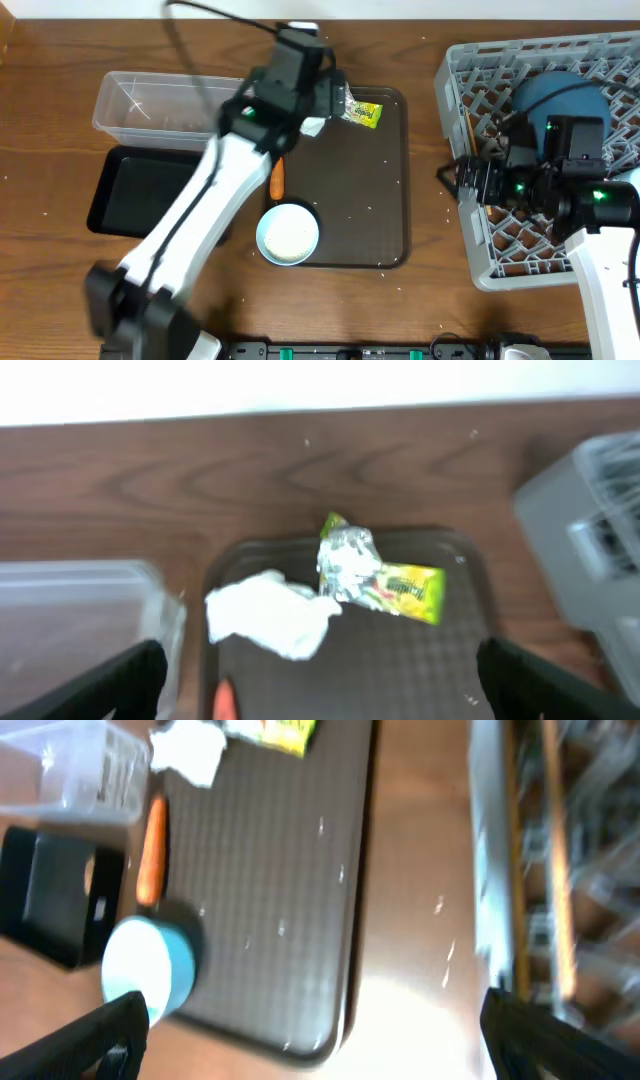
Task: Sort waste into correct bins and load items into the dishwasher rack
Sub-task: 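Reach the left gripper to the foil snack wrapper and grasp it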
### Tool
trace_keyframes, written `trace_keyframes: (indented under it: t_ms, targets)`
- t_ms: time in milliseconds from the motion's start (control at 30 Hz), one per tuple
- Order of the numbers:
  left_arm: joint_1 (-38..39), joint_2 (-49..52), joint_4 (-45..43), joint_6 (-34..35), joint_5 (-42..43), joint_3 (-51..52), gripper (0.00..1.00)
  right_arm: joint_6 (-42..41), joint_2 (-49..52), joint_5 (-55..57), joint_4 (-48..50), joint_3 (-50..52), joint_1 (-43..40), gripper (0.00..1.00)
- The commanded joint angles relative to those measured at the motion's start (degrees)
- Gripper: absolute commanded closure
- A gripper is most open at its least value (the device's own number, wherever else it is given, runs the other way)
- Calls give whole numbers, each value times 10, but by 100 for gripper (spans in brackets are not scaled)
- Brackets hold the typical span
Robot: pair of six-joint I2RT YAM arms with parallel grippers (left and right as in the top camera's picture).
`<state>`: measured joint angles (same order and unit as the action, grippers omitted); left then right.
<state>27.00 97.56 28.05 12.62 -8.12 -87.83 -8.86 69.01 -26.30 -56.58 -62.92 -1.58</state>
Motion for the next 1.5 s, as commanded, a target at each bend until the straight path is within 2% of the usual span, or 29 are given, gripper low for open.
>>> trace_keyframes:
  t_ms: [0, 167, 433, 533, 700, 867, 933, 1067, 1133, 1267, 1467]
  targets:
    - [-5, 60, -37, -49, -12, -2, 3, -3, 2, -4, -35, 0, 5, 1]
    - [-6, 154, -134, -75, 74, -2, 12, -3, 3, 47, -83, 4, 13, 1]
    - [-5, 277, -276, -79, 103, -2, 20, -1, 3, 56, -82, 27, 38, 2]
    - [-5, 302, -297, -79, 113, -2, 26, -3, 3, 55, -73, 44, 50, 2]
    - [-6, 324, -315, -79, 113, -2, 30, -7, 3, 55, -59, 74, 61, 2]
    - [-6, 333, -300, -78, 114, -2, 50, -19, 3, 53, -44, 100, 62, 2]
    - [-6, 333, -286, -75, 116, -2, 65, -24, 3, 53, -39, 107, 62, 4]
    - [-6, 333, -271, -75, 116, -2, 86, -28, 3, 53, -35, 111, 62, 4]
    - [-6, 330, -256, -75, 116, -2, 94, -29, 3, 52, -34, 111, 62, 5]
    - [-5, 311, -216, -75, 127, -2, 94, -29, 3, 50, -35, 111, 62, 6]
    - [-5, 228, -156, -75, 137, -2, 94, -32, 2, 47, -34, 111, 62, 7]
